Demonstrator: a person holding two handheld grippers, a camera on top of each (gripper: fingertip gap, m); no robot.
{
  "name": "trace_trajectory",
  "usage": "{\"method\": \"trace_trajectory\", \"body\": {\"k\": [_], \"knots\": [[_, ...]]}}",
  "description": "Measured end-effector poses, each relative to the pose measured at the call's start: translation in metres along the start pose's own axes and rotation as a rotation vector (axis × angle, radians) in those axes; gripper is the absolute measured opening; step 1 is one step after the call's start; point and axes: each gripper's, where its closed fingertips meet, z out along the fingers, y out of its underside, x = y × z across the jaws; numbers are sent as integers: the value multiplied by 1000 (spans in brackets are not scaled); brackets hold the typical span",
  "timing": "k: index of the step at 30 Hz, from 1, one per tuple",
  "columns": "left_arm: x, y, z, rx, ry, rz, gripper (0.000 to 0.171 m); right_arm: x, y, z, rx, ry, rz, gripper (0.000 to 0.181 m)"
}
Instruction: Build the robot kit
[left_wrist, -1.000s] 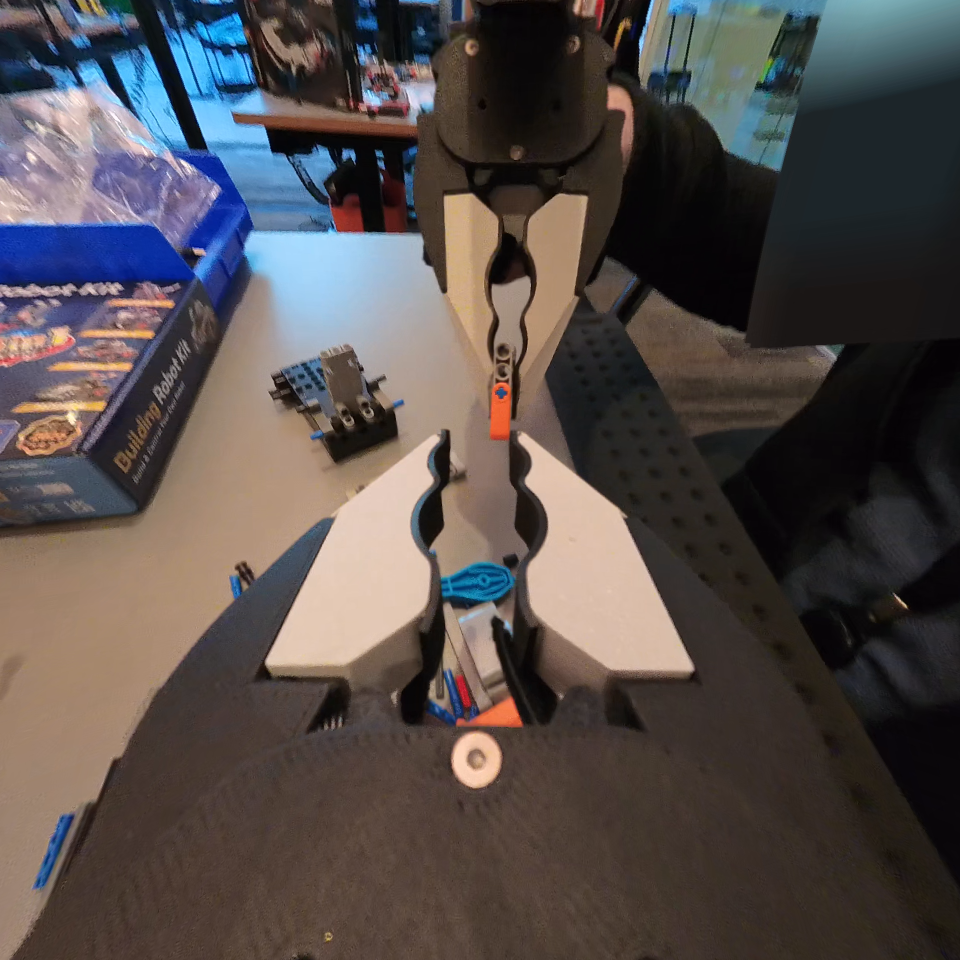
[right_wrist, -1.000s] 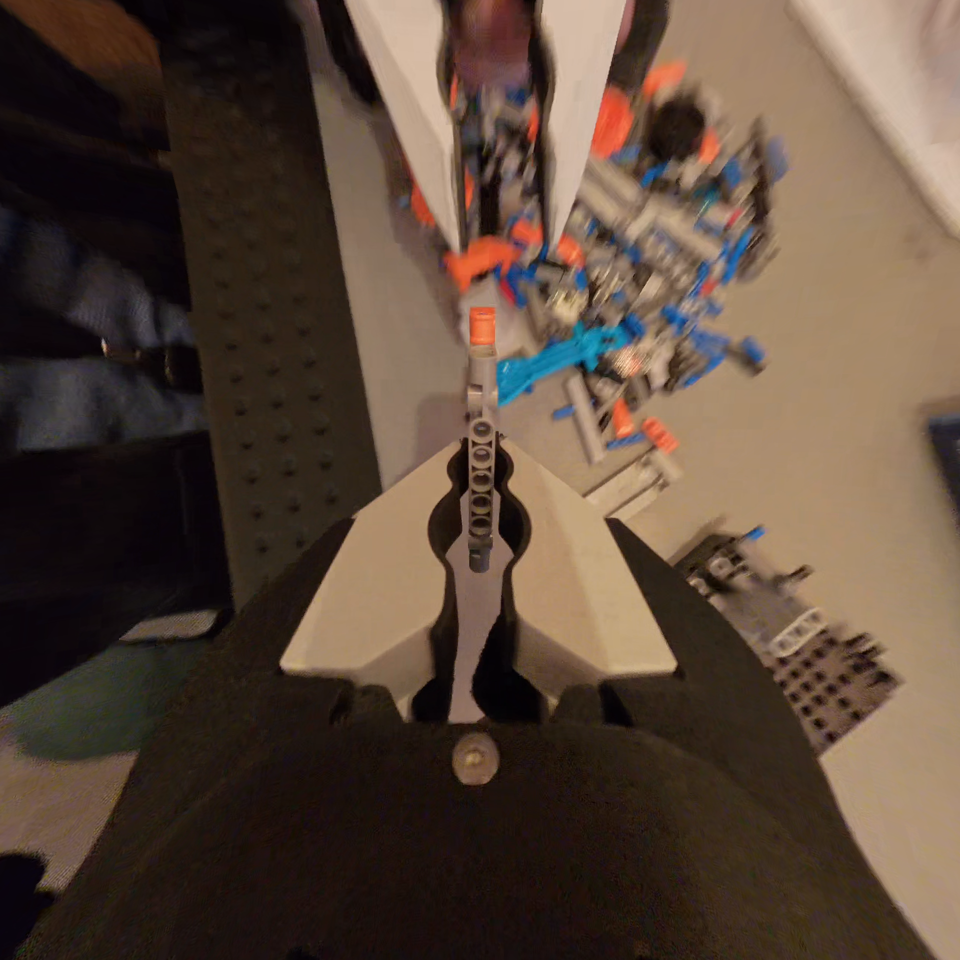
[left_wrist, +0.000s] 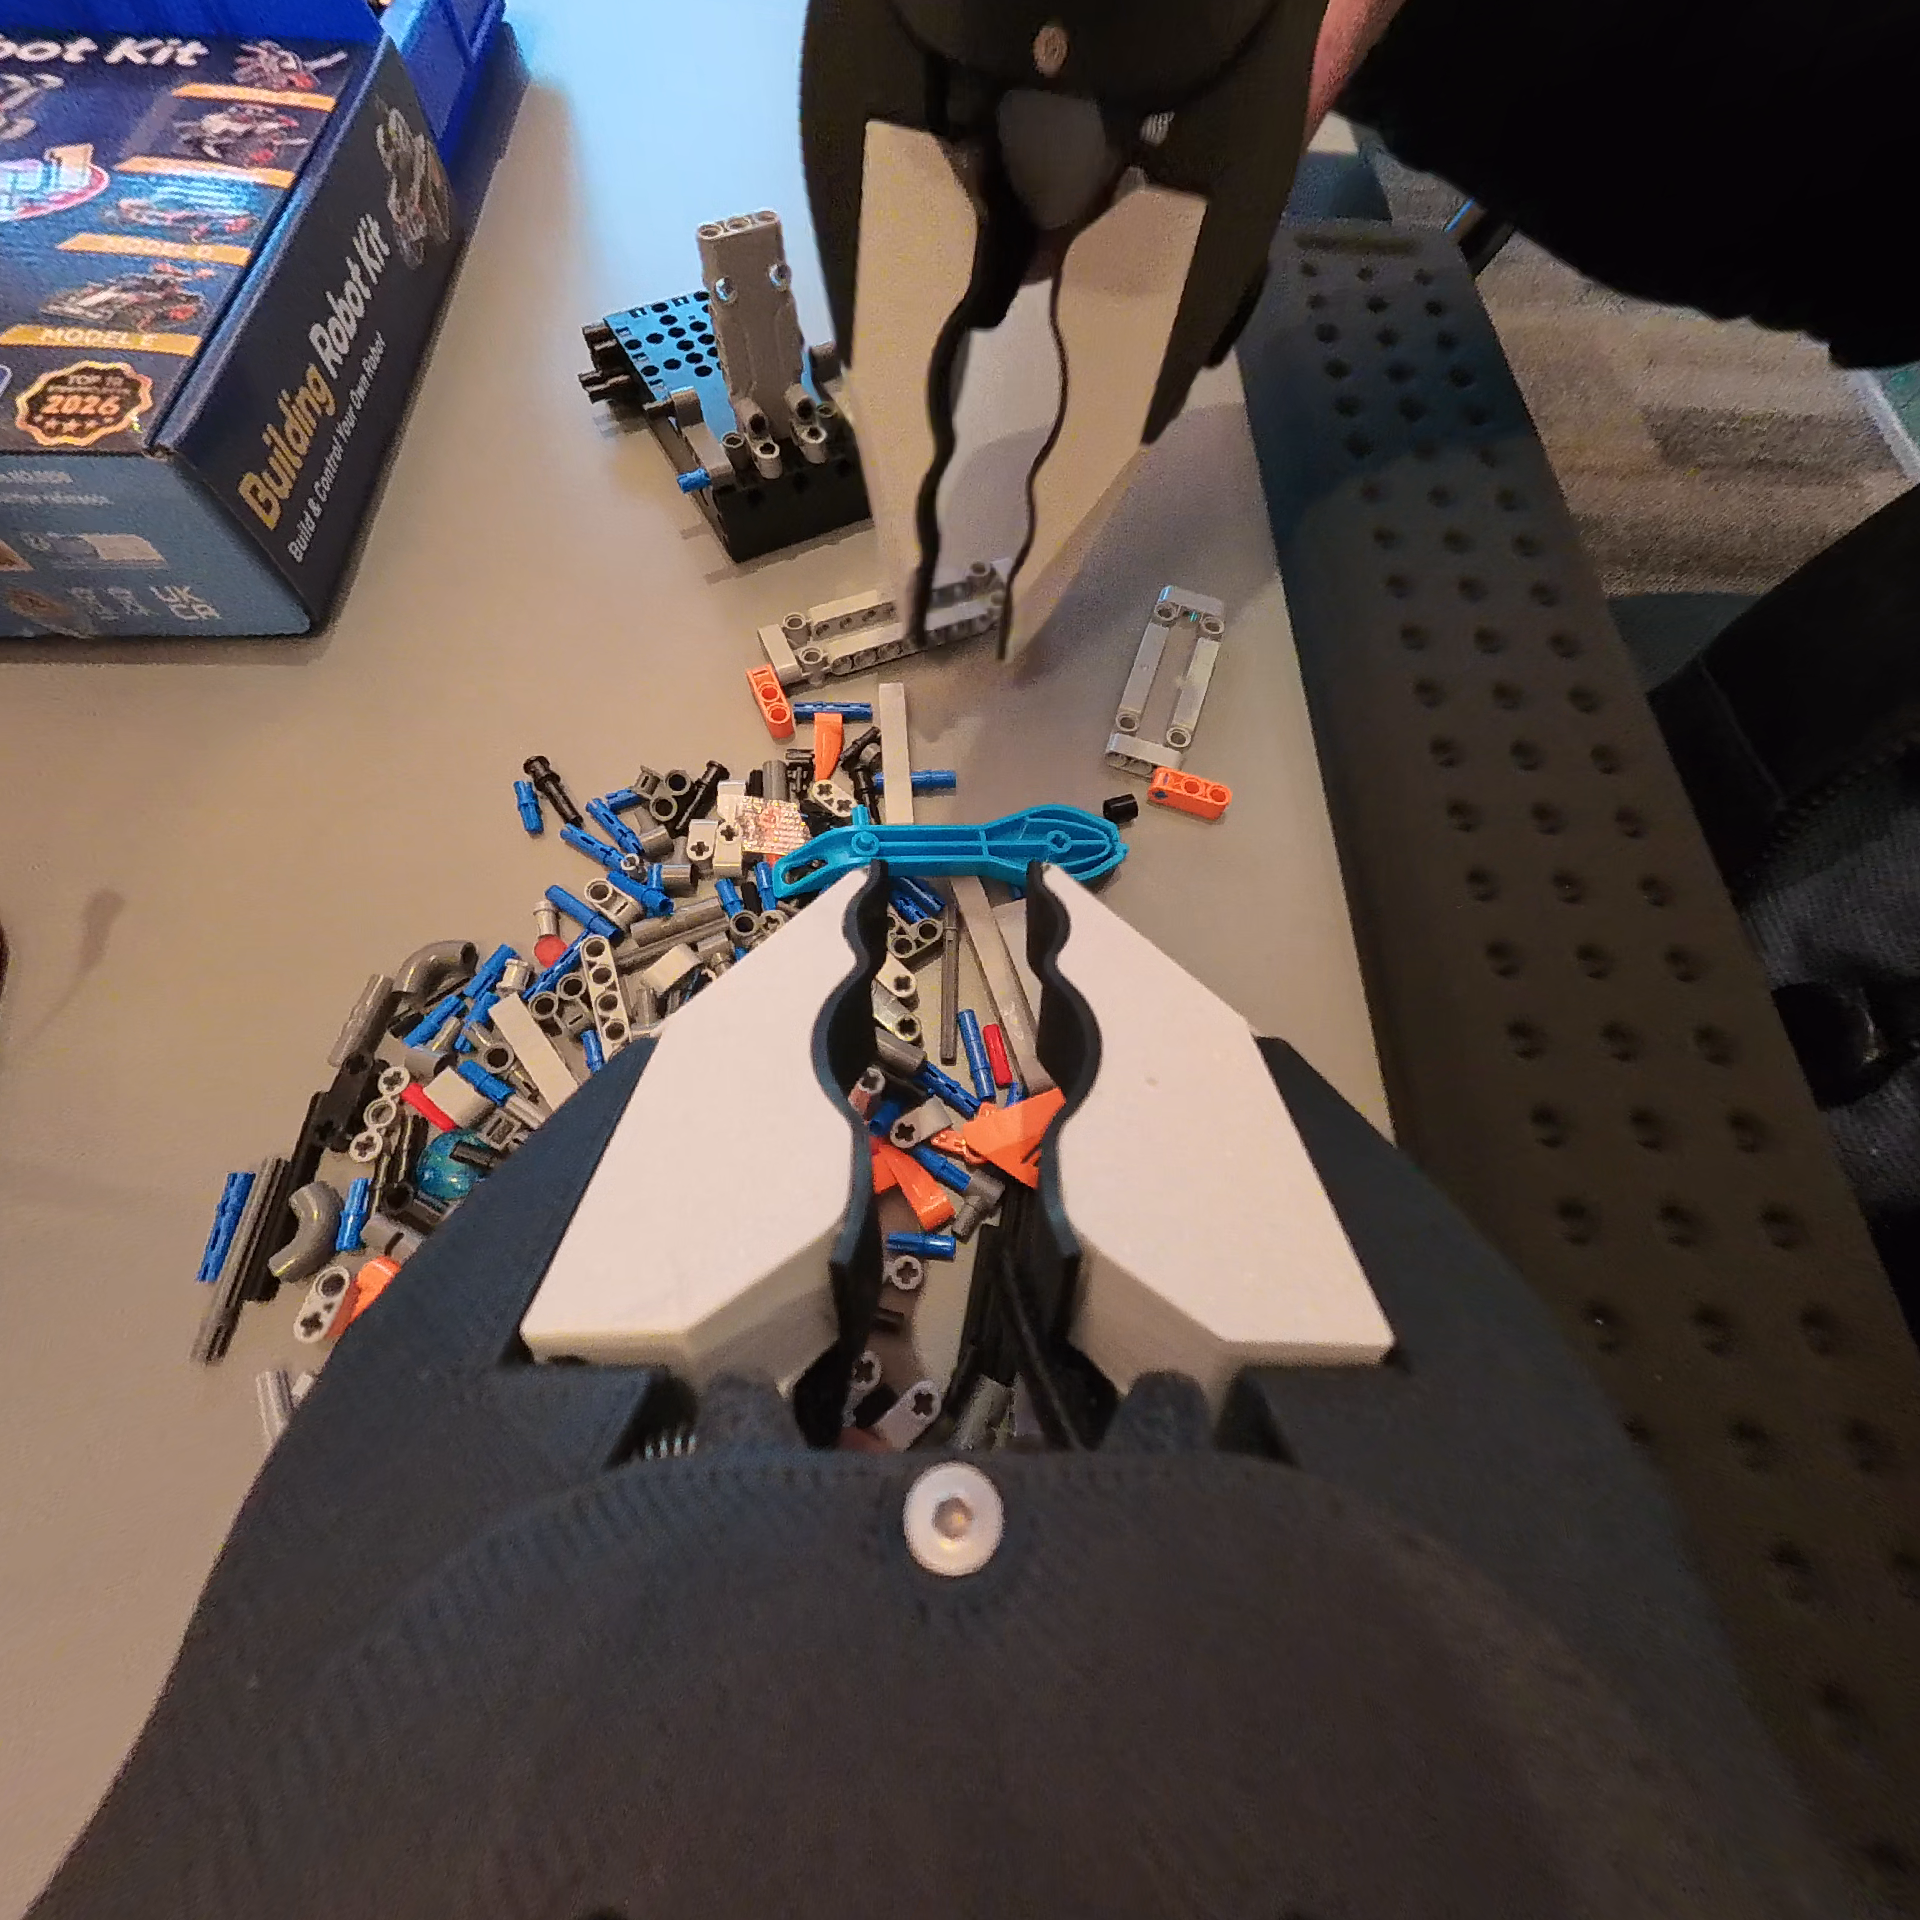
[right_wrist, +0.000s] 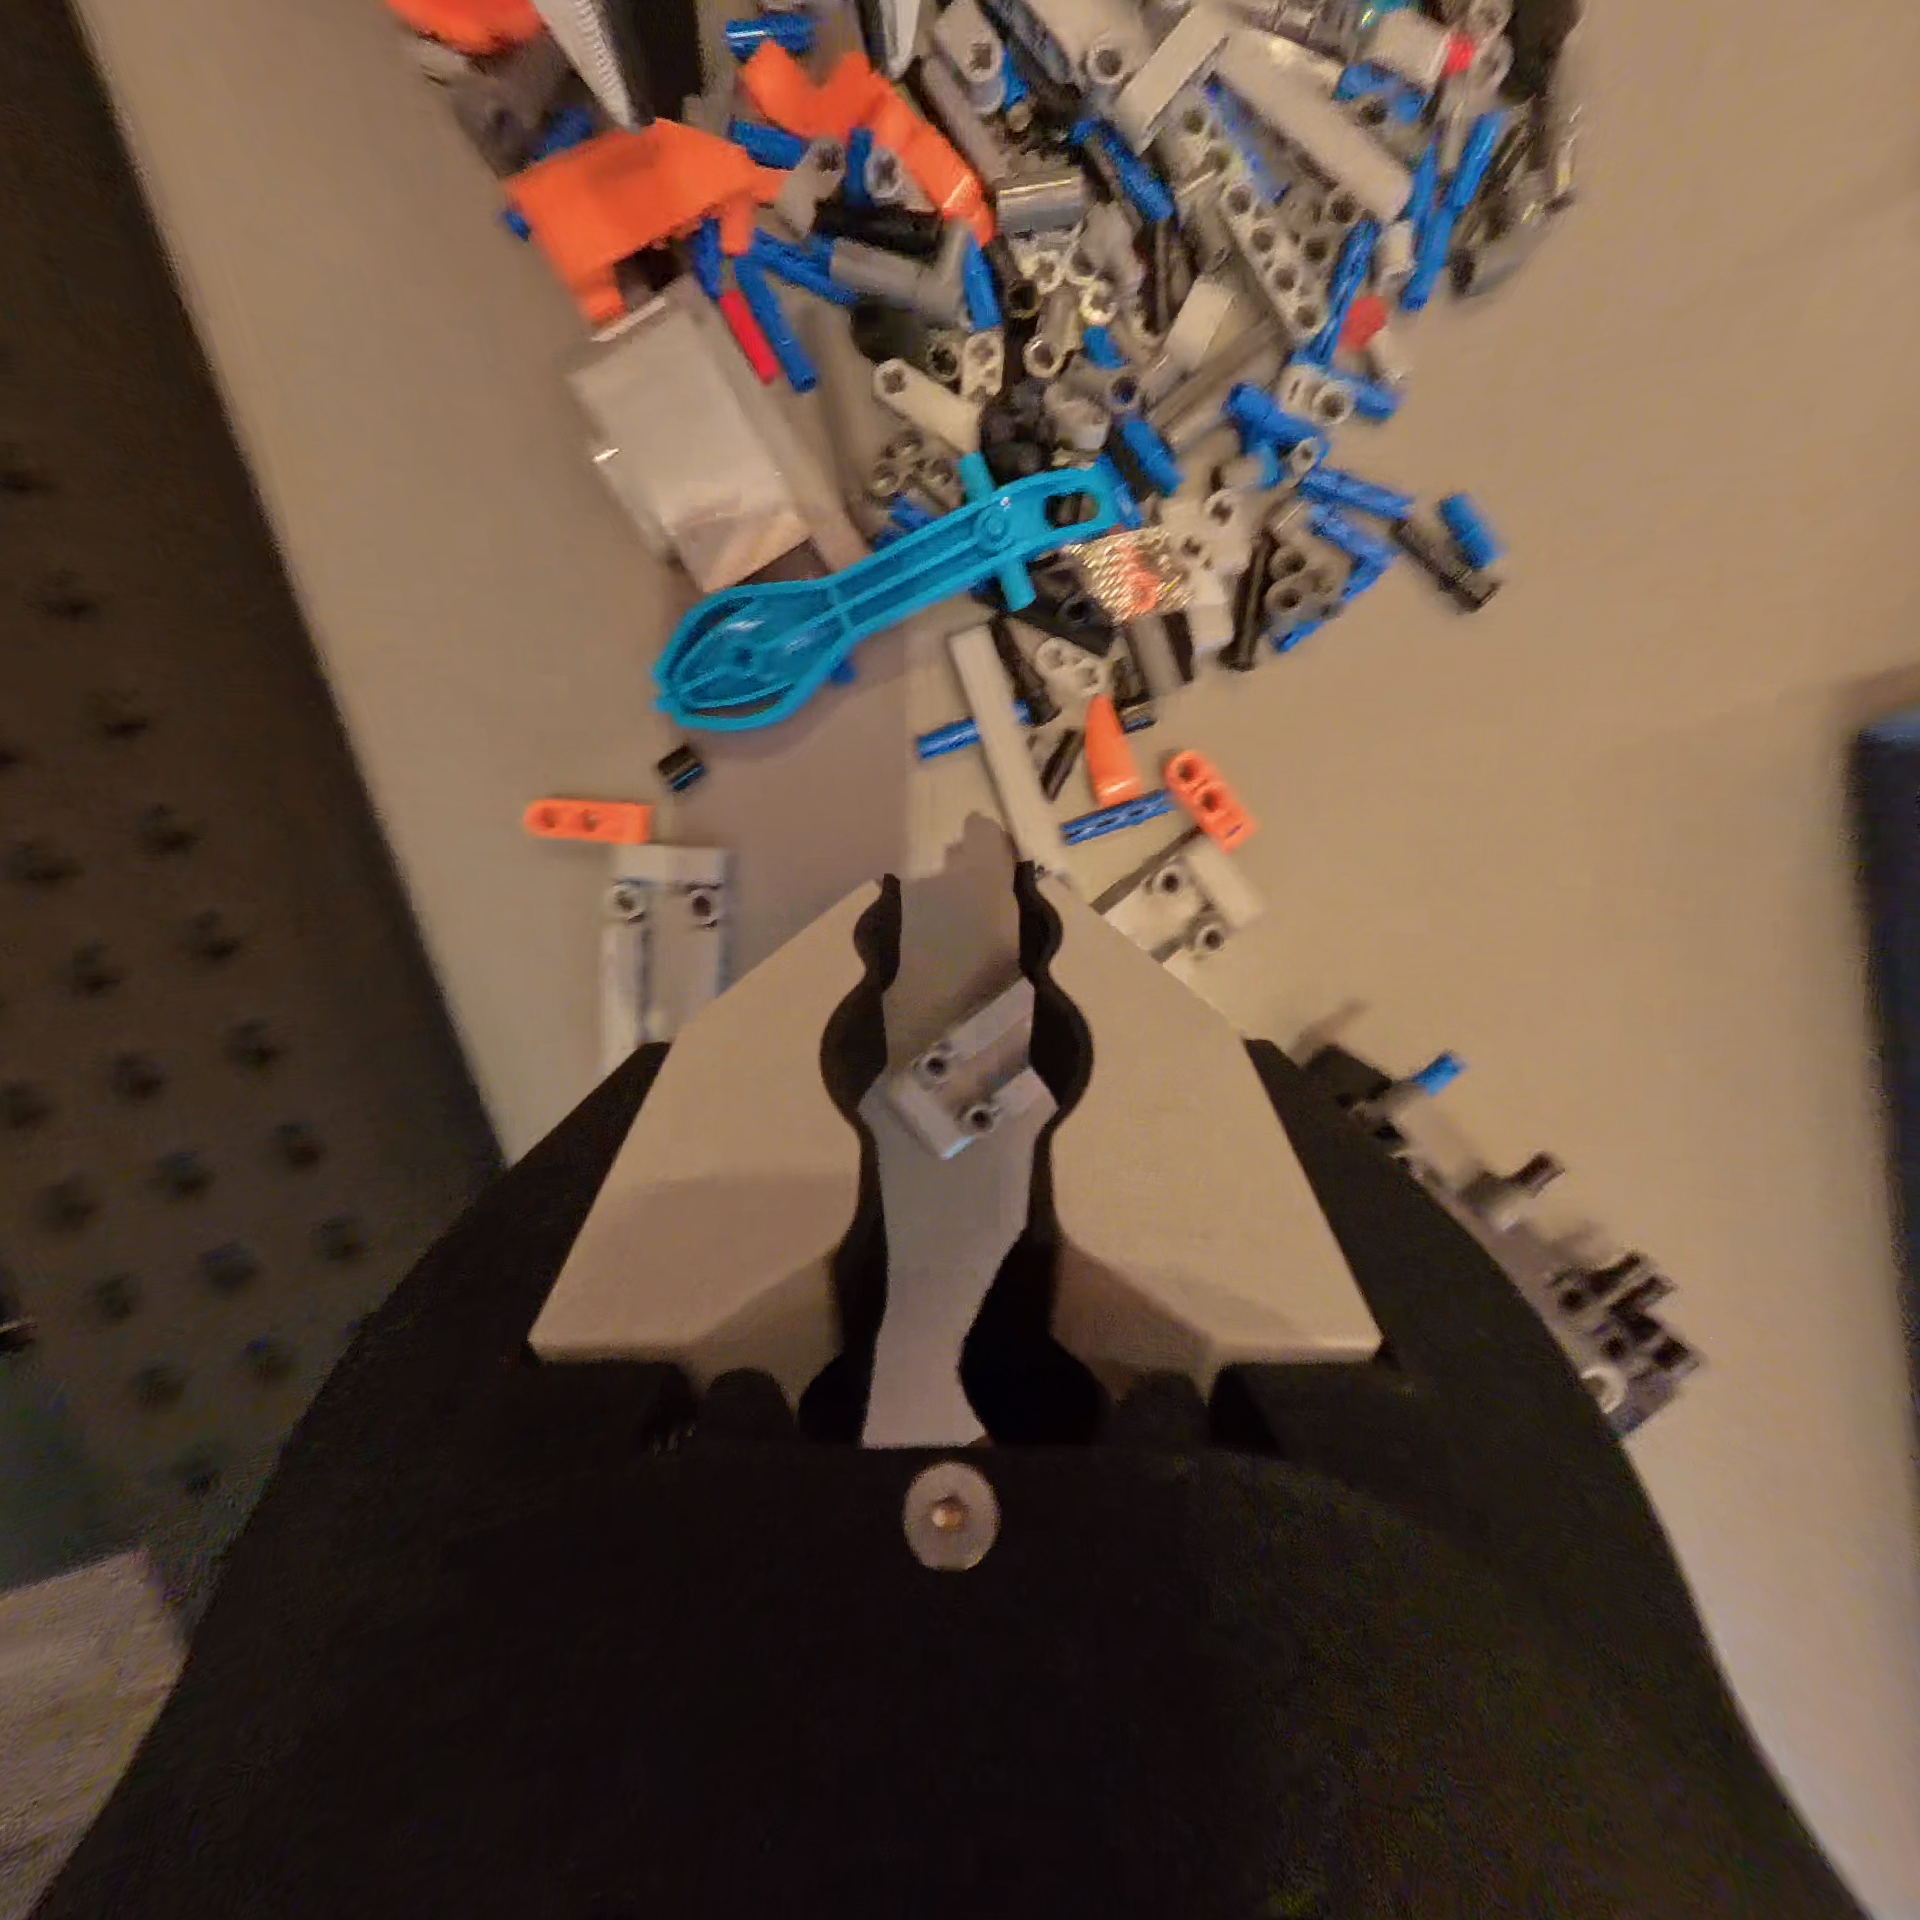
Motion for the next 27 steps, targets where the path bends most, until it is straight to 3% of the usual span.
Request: {"method": "trace_trajectory", "body": {"k": [4, 13, 17, 21, 24, 27], "knots": [[3, -1, 3, -6, -2, 16, 24, 17, -4, 13, -11, 129, -54, 16], [5, -1, 8, -18, -12, 44, 23, 14, -6, 28, -2, 100, -60, 6], [5, -5, 12, -14, -26, 52, 24, 11, -11, 13, 53, 141, -74, 6], [1, -16, 21, 14, -33, -11, 29, 9, -29, -14, 161, 289, -147, 6], [9, -26, 26, 56, 43, -83, 32, 6, -40, -31, 211, 407, -217, 6], [0, -32, 24, 81, 10, -110, 28, 4, -48, -44, 250, 500, -271, 6]]}}
